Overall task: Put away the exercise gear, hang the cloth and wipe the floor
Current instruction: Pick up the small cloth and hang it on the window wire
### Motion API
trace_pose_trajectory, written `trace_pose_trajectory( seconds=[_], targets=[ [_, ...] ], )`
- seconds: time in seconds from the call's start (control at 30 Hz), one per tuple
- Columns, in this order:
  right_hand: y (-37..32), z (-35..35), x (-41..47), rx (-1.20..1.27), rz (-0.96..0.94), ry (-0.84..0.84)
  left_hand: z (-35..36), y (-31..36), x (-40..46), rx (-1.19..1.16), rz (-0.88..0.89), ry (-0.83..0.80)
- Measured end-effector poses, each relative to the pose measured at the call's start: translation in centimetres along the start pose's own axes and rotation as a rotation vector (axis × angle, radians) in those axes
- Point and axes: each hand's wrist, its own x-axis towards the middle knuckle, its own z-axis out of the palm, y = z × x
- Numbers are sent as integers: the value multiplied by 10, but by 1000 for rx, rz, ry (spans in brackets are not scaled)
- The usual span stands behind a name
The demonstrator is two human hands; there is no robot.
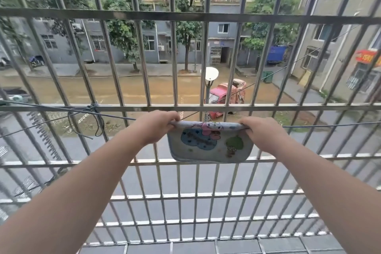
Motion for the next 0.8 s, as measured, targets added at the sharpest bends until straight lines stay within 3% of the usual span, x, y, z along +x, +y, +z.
trace_pose_trajectory(
  seconds=[0.13,0.47,0.8],
  targets=[
    [-7,0,-5,5,81,-139,6,6,-3,48,-3,-40],
    [-25,-19,-15,5,81,-122,-2,20,-21,23,9,-12],
    [-46,-30,-99,76,222,173,4,72,-60,-37,169,180]
  ],
)
